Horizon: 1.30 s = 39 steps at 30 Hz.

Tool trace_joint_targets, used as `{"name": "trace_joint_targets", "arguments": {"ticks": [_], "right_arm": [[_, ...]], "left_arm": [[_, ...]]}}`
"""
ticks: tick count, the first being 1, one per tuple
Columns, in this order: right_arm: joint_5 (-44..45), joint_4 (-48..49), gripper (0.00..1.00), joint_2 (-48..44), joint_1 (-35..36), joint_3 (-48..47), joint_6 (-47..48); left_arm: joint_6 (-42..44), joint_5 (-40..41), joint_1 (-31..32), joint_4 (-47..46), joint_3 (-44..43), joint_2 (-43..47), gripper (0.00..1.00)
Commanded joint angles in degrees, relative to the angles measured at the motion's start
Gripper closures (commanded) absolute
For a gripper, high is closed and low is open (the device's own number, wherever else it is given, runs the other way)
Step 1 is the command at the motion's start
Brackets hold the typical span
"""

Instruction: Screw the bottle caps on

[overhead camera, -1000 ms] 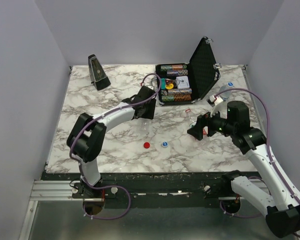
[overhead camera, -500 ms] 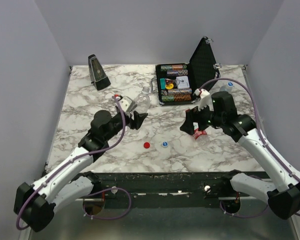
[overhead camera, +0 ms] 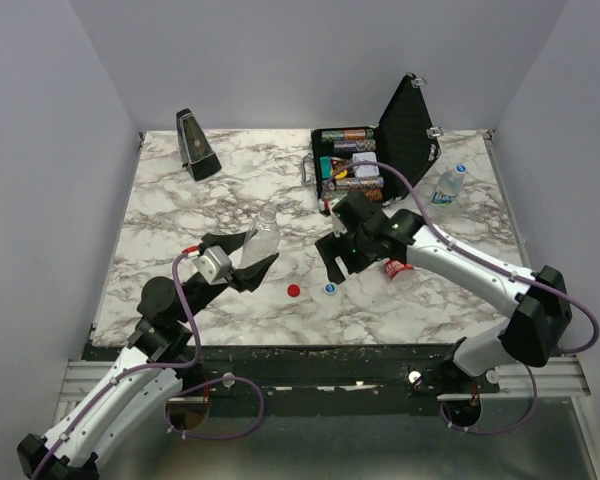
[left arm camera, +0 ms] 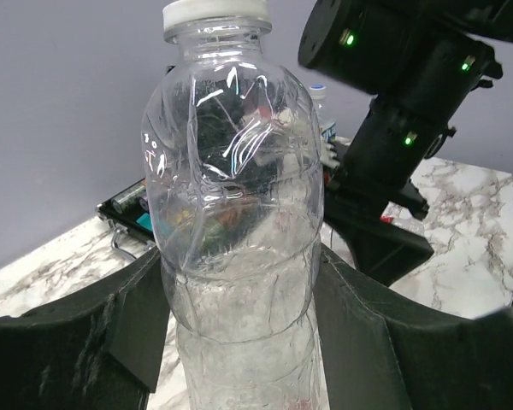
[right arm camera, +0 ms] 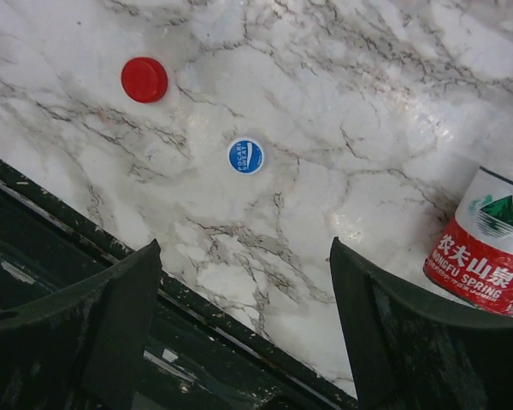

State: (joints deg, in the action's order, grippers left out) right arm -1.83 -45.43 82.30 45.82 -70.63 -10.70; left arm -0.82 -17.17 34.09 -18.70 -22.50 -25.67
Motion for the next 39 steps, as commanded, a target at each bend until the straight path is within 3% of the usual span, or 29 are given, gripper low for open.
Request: {"name": "trace_joint_targets", "arguments": {"ticks": [1, 12, 26, 35, 39], "right_arm": [[6.22, -4.41, 0.16, 5.22, 2.86, -2.23, -4.15], [7.98, 0.16, 0.28, 16.30, 6.73, -2.76, -8.99], [7.98, 2.89, 0.43, 24.39, 7.00, -5.83, -8.28], [9.74, 1.92, 0.43, 26.77, 6.83, -6.10, -8.64], [9.74, 2.19, 0.44, 27.30, 7.00, -5.92, -8.55]], "left_arm": [[2.32, 0.99, -0.34, 0.94, 1.05, 3.52, 0.64], [-1.46, -0.67, -0.34, -4.24, 3.34, 6.24, 0.67], [-1.11, 1.17, -0.34, -3.45, 3.25, 7.13, 0.66], [-2.78, 4.07, -0.34, -5.29, 3.87, 5.81, 0.65], [-2.25, 3.46, -0.34, -11.35, 7.02, 5.54, 0.63]]}}
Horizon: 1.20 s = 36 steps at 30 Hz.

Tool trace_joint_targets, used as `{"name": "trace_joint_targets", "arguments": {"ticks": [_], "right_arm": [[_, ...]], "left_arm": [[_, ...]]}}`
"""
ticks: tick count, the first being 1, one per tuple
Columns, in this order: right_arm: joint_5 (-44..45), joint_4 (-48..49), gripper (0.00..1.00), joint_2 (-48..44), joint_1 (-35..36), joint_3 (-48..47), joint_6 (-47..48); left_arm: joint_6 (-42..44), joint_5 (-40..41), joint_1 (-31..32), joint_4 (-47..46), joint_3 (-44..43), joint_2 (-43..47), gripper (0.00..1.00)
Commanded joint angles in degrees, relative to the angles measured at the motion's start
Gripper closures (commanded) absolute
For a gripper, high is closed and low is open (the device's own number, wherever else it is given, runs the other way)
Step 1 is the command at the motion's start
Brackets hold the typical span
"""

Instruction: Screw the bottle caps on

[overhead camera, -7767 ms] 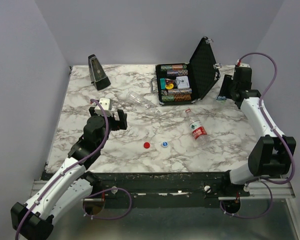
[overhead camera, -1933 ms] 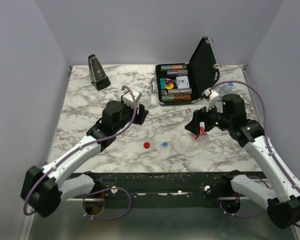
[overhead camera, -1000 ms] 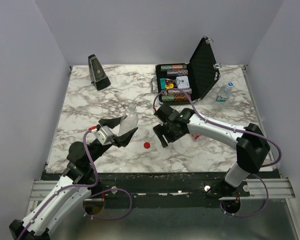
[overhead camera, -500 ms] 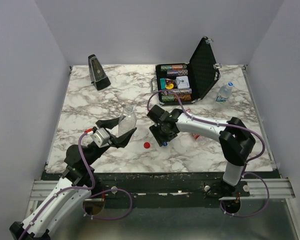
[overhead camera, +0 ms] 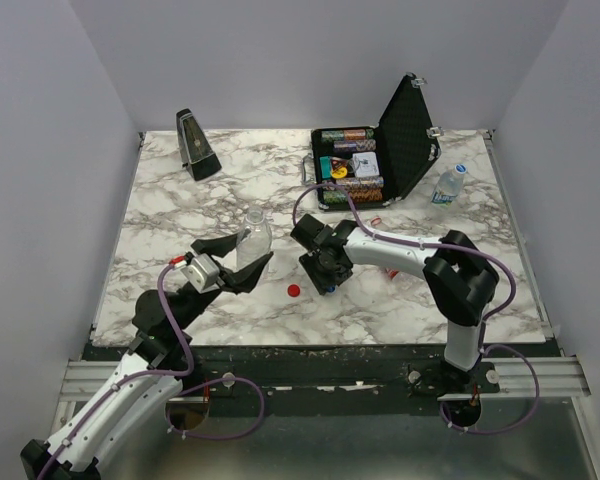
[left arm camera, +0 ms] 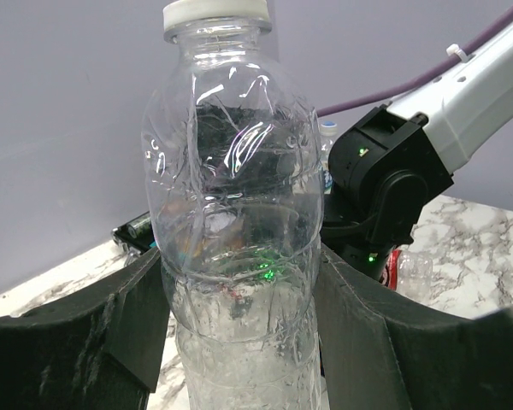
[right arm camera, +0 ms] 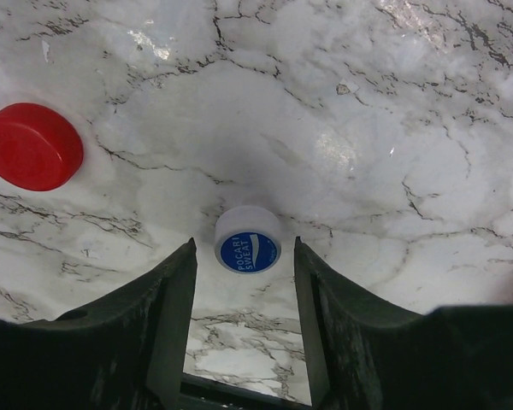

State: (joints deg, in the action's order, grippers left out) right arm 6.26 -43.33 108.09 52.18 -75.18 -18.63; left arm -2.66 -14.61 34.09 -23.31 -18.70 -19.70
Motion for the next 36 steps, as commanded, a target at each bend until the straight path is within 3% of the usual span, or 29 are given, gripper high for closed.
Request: {"name": "trace_joint_targets", "arguments": {"ticks": [1, 9, 22, 36], "right_arm": [[1.56, 0.18, 0.45, 1.51, 0.55, -1.29, -0.53], [1.56, 0.53, 0.51, 1.86, 0.55, -0.85, -0.18], [0.77, -1.75, 0.78, -0.77, 0.55, -1.90, 1.58], [-11.18, -15.99, 0.81, -16.86, 0.55, -17.71, 13.27]], "left_arm": [[-0.33, 0.64, -0.34, -7.27, 3.49, -0.34, 0.63], [1.60, -2.17, -0.34, -4.99, 2.88, -0.51, 0.62], [6.09, -8.50, -0.34, -1.04, 1.65, -1.56, 0.61], [7.57, -21.94, -0.34, 0.89, -0.20, -7.27, 0.59]]}}
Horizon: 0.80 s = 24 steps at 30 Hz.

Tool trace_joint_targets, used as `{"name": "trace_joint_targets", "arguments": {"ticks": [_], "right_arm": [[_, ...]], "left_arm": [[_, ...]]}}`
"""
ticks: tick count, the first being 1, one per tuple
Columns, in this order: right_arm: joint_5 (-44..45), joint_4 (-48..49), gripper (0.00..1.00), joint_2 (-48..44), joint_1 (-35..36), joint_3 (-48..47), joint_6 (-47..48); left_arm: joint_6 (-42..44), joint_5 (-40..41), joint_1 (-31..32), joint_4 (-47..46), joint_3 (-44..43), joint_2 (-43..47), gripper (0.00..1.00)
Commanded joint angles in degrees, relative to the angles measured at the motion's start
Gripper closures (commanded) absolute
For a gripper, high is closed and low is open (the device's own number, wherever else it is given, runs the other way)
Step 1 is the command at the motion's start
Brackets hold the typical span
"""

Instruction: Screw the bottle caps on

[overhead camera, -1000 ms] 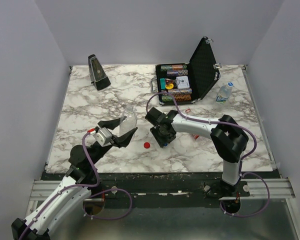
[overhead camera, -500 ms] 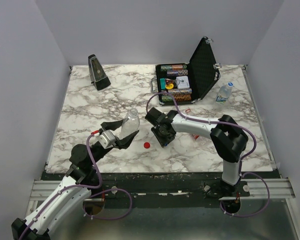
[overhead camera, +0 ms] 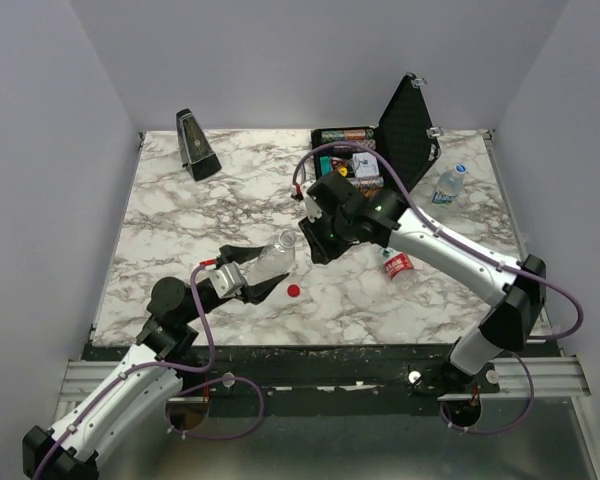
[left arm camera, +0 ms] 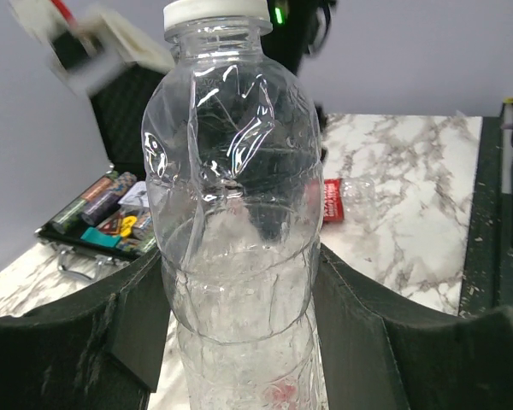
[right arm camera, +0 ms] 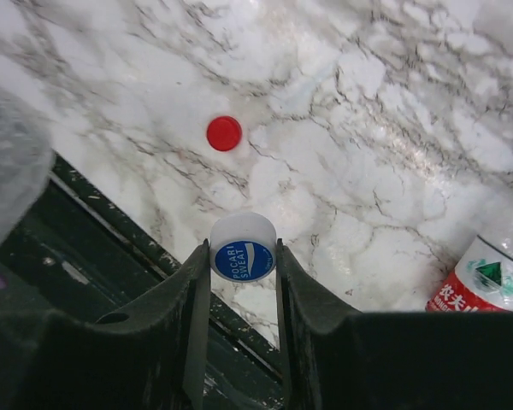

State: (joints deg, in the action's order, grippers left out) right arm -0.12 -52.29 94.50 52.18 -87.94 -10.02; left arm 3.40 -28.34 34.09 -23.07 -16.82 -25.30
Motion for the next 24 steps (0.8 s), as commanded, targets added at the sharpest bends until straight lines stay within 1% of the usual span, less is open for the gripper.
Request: {"name": "trace_joint_targets", "arguments": {"ticks": [1, 6, 9, 15, 20, 24], "right_arm": [[-5.15, -7.90, 0.81, -3.79, 0.55, -6.35, 5.27], [-7.08, -12.73, 0.83, -6.25, 0.46, -12.50, 9.05], [-6.91, -16.51, 0.84, -6.87, 0.55, -16.72, 12.21], [-7.96, -21.00, 0.84, -8.98, 0.64, -22.35, 17.22], [-13.05, -22.24, 0.84, -9.24, 0.55, -27.27, 20.04], [-16.66, -21.36, 0.84, -8.89, 0.72, -28.95, 21.27]], "left_arm": [[2.13, -9.36, -0.34, 0.92, -2.25, -2.12, 0.59], [4.42, -12.18, -0.25, 2.77, -2.87, -3.61, 0.59], [5.21, -12.27, -0.34, 3.64, -3.04, -4.05, 0.59], [6.36, -12.97, -0.25, 5.05, -3.66, -5.55, 0.60], [6.79, -14.11, -0.25, 6.10, -4.36, -7.30, 0.61], [6.97, -15.08, -0.25, 6.90, -4.89, -8.27, 0.62]]}}
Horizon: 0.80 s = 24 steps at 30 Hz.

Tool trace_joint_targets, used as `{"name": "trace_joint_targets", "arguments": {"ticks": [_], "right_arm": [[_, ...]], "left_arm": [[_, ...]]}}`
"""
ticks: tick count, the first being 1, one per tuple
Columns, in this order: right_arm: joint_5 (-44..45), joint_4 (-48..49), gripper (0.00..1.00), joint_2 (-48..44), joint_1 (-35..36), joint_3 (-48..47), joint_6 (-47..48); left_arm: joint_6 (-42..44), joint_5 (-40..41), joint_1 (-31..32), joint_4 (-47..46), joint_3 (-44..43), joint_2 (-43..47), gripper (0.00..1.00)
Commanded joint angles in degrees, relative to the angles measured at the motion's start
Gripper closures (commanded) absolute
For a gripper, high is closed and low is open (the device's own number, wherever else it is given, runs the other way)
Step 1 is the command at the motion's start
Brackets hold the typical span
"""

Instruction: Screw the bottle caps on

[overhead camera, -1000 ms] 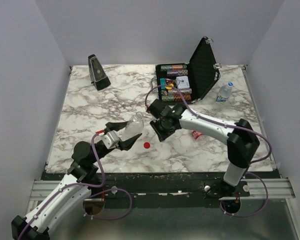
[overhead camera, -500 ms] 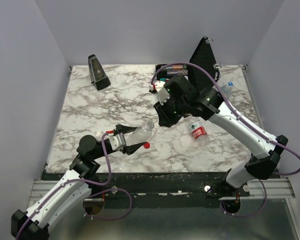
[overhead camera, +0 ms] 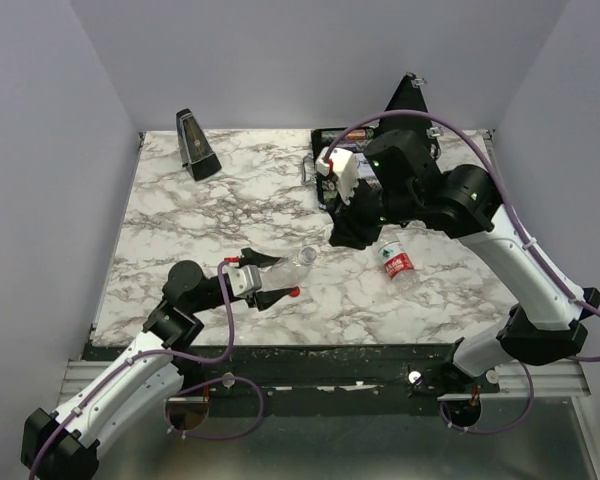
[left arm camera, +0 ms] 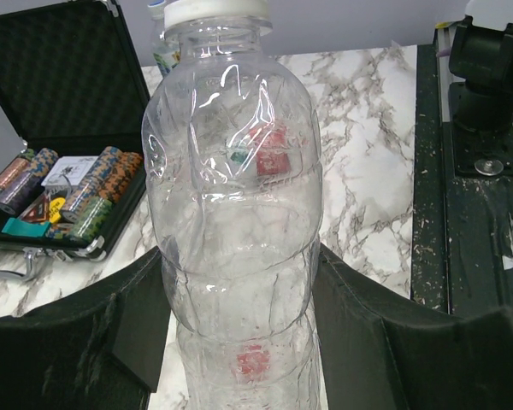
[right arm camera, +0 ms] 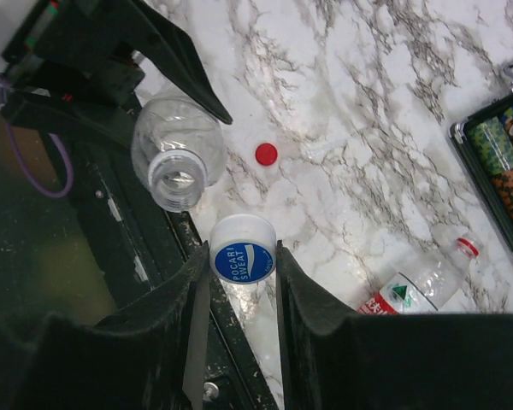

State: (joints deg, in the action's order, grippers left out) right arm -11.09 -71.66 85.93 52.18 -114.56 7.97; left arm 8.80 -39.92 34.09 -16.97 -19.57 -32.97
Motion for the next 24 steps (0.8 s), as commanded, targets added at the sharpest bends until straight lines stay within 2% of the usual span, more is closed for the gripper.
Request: {"name": "trace_joint_targets", "arguments": {"ticks": [1, 10, 24], "right_arm": [[-6.22, -1.91, 0.84, -0.06, 0.73, -2.68, 3.63], [-9.03, -2.78, 0.84, 2.92, 2.66, -4.97, 6.01], [-9.91, -3.66, 0.83, 5.30, 3.98, -3.30, 7.41]], "left_arm": [[1.66, -3.67, -0.25, 0.97, -2.22, -0.86, 0.62], [2.01, -4.02, -0.25, 2.03, -2.66, -1.57, 0.63], [1.84, -4.81, -0.25, 1.77, -2.93, -1.39, 0.64]]}}
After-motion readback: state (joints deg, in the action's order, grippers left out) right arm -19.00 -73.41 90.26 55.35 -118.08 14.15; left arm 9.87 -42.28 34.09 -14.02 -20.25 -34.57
